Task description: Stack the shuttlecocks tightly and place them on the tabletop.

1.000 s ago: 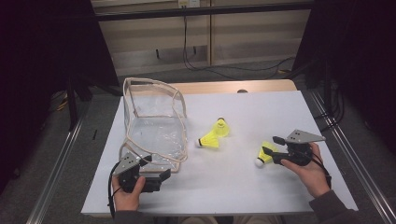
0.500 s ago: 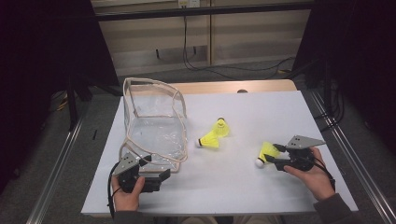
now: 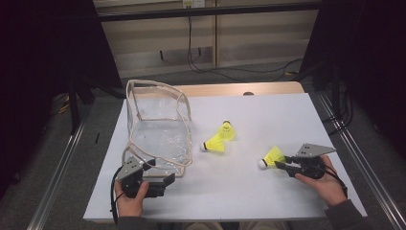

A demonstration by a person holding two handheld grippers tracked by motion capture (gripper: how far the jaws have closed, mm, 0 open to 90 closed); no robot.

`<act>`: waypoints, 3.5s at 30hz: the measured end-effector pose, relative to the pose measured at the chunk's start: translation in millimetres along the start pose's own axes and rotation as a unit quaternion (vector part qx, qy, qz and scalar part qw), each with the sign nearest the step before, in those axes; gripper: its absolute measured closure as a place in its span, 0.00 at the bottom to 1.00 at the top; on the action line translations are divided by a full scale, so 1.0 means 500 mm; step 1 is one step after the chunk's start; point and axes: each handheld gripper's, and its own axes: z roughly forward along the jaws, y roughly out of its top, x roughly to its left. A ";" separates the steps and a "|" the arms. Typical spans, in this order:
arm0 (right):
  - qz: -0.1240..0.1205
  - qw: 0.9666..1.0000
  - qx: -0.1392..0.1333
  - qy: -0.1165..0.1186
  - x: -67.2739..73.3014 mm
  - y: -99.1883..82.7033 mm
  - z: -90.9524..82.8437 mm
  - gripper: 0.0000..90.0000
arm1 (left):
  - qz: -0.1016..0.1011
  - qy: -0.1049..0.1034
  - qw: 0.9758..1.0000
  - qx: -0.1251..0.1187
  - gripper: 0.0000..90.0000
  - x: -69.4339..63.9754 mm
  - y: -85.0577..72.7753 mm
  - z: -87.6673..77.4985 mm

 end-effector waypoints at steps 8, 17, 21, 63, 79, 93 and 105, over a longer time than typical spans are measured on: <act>-0.005 1.000 -0.015 0.016 0.009 0.006 0.003 0.94 | 0.000 0.000 1.000 -0.001 0.04 0.000 0.000 0.000; -0.001 1.000 -0.022 0.018 0.009 0.009 0.007 0.99 | 0.000 0.000 1.000 -0.001 0.04 0.000 0.000 0.000; 0.001 1.000 -0.026 0.016 0.010 0.012 0.006 1.00 | 0.000 -0.001 1.000 -0.002 0.04 0.000 -0.001 0.000; 0.003 0.998 -0.053 0.037 0.023 0.068 0.030 1.00 | 0.004 0.002 1.000 -0.007 0.04 0.001 0.001 -0.005; -0.003 0.998 -0.053 0.045 0.029 0.096 0.051 1.00 | 0.006 0.001 1.000 -0.007 0.04 0.002 0.001 -0.007; -0.002 0.997 -0.059 0.051 0.032 0.108 0.066 1.00 | 0.005 0.002 1.000 -0.010 0.04 0.002 0.001 -0.007; -0.011 0.997 -0.058 0.056 0.041 0.128 0.079 1.00 | 0.006 0.000 1.000 -0.009 0.04 0.003 0.001 -0.007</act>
